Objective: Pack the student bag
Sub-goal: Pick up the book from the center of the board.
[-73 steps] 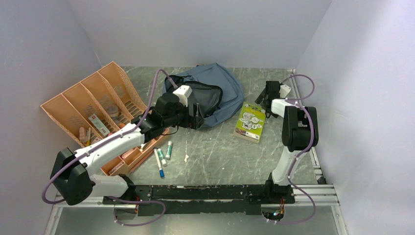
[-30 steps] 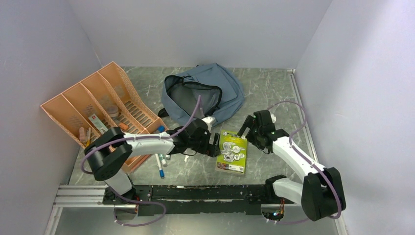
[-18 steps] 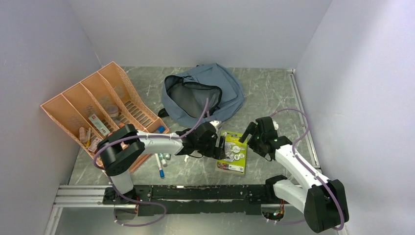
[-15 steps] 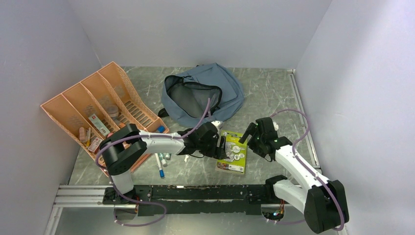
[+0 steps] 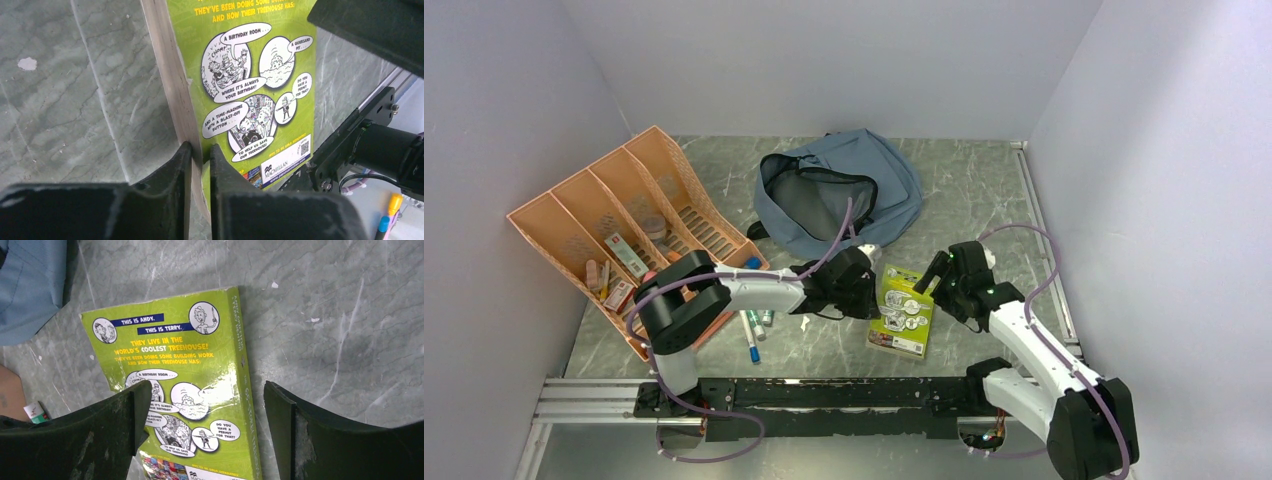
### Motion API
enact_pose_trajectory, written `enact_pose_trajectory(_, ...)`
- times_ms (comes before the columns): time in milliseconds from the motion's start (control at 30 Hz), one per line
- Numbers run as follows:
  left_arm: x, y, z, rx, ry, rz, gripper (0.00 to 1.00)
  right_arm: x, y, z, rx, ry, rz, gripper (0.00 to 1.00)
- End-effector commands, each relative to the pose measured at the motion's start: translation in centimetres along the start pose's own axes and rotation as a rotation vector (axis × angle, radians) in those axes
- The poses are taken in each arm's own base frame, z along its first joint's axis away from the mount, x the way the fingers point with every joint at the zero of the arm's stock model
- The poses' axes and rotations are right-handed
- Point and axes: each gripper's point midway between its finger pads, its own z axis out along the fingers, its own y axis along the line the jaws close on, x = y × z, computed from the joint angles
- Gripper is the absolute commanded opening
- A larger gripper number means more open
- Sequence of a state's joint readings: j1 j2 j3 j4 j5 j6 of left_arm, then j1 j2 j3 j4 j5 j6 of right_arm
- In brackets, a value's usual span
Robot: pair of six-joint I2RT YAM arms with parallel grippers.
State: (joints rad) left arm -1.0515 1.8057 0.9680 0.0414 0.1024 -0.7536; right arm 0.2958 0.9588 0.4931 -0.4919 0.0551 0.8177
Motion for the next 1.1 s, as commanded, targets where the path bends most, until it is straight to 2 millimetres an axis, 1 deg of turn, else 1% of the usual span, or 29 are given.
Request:
enact_pose_trajectory(0, 2.8, 3.8, 0.7, -0.095, 0.082, -0.028, 0.13, 0.9, -0.2, -0.1, -0.017, 0.030, -0.016, 0.86)
enact_pose_trajectory(67, 3.3, 5.1, 0.5, -0.113, 0.090, -0.056, 0.10, 1.2, -0.1, -0.1, -0.026, 0.045, -0.031, 0.87)
enact_pose_trajectory(167, 3.7, 6.5, 0.6, -0.129, 0.091, -0.081, 0.07, 2.3, 0.0, -0.2, -0.046, 0.101, -0.043, 0.90)
enact_pose_trajectory(233, 4.3, 7.5, 0.8, -0.150, 0.105, -0.088, 0.06, 3.2, -0.1, -0.1, -0.056, 0.139, -0.047, 0.91)
enact_pose_trajectory(333, 5.1, 8.6, 1.1, -0.181, 0.120, -0.097, 0.05, 4.5, -0.3, 0.1, -0.073, 0.187, -0.043, 0.94)
enact_pose_trajectory(500, 6.1, 10.8, 0.7, -0.235, 0.122, -0.139, 0.05, 6.0, -0.5, 0.3, -0.103, 0.227, -0.016, 0.96)
enact_pose_trajectory(567, 6.5, 11.8, 0.5, -0.254, 0.125, -0.155, 0.05, 6.5, -0.4, 0.4, -0.130, 0.236, -0.010, 0.96)
enact_pose_trajectory(633, 6.9, 12.5, 0.3, -0.271, 0.130, -0.166, 0.05, 6.7, 0.2, 0.3, -0.177, 0.238, -0.007, 0.95)
enact_pose_trajectory(833, 7.5, 13.8, 0.3, -0.304, 0.144, -0.162, 0.05, 7.3, 1.4, 0.0, -0.287, 0.235, 0.011, 0.88)
enact_pose_trajectory(967, 7.8, 14.1, 0.6, -0.306, 0.158, -0.157, 0.06, 7.7, 3.1, -0.6, -0.437, 0.228, 0.011, 0.86)
enact_pose_trajectory(1033, 7.9, 14.1, 0.8, -0.302, 0.166, -0.151, 0.06, 8.4, 3.7, -0.9, -0.510, 0.243, 0.033, 0.85)
enact_pose_trajectory(1067, 7.9, 14.1, 0.9, -0.298, 0.168, -0.146, 0.06, 8.4, 4.2, -1.1, -0.547, 0.240, 0.043, 0.84)
